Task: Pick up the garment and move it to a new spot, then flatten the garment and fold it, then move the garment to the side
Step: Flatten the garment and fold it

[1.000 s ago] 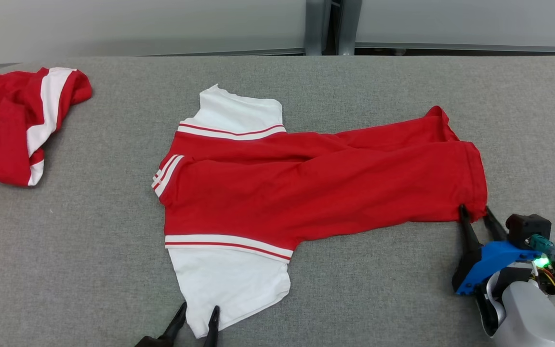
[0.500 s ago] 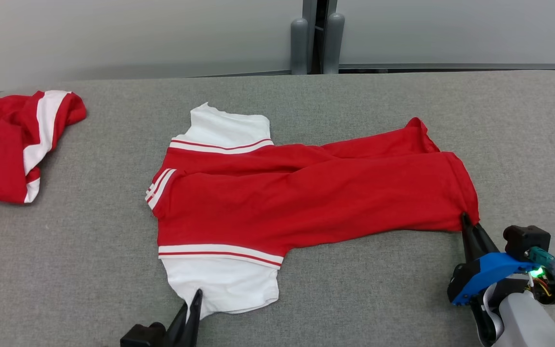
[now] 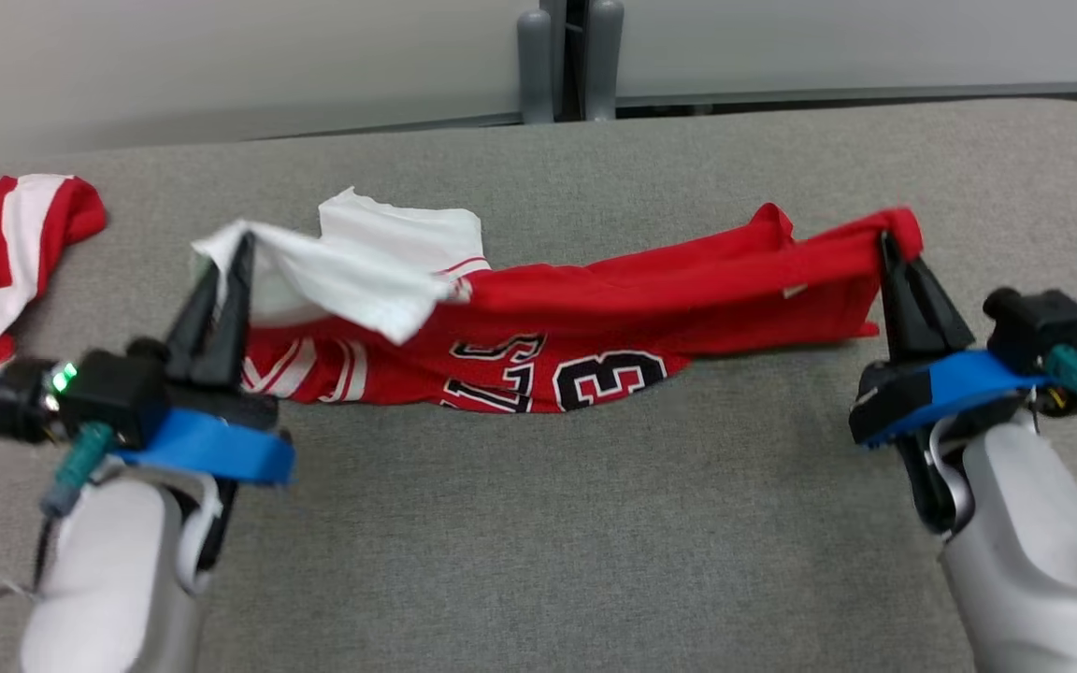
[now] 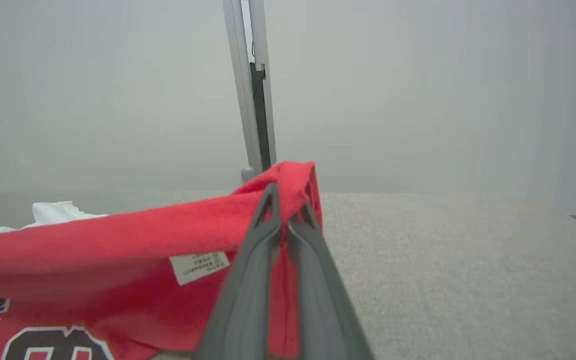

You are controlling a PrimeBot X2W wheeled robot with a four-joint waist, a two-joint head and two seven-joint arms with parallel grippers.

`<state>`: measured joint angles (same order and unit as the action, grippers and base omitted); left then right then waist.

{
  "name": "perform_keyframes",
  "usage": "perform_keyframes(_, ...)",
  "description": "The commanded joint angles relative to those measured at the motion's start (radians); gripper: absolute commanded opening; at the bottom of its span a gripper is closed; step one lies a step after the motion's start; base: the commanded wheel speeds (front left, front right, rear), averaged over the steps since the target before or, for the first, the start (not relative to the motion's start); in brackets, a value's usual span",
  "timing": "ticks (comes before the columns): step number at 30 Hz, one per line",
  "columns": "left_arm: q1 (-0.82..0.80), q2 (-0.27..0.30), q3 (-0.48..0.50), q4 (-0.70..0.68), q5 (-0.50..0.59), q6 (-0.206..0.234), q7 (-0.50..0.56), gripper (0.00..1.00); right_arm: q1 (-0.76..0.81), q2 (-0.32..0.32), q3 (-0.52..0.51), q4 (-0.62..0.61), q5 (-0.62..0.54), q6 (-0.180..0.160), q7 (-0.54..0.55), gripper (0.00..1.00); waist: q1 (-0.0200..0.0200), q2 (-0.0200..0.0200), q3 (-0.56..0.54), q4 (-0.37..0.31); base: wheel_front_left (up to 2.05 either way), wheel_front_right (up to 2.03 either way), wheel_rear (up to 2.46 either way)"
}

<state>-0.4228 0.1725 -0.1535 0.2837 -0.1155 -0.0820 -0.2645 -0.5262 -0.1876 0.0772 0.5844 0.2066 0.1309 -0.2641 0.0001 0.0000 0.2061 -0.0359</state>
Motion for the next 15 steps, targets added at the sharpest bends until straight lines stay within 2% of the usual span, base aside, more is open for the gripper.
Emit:
perform_keyframes(1, -0.049, 0.014, 0.011, 0.004, 0.006, -0.003, 0.0, 0.0, -0.039, -0.008, 0.011, -0.005, 0.004, 0.0, 0.0, 0.0, -0.0001, 0.0, 0.031, -0.022, 0.0, 0.0, 0.0)
perform_keyframes(8, -0.395, 0.083, 0.004, 0.078, 0.044, -0.019, 0.011, 0.0, -0.322, -0.023, 0.073, 0.017, 0.01, 0.0, 0.0, 0.0, -0.0001, 0.0, 0.151, -0.07, 0.0, 0.0, 0.0)
perform_keyframes(15, -0.774, 0.104, -0.003, 0.193, 0.051, -0.032, 0.032, 0.0, -0.642, -0.053, 0.079, 0.103, 0.031, 0.0, 0.0, 0.0, -0.0001, 0.0, 0.281, -0.084, 0.0, 0.0, 0.0)
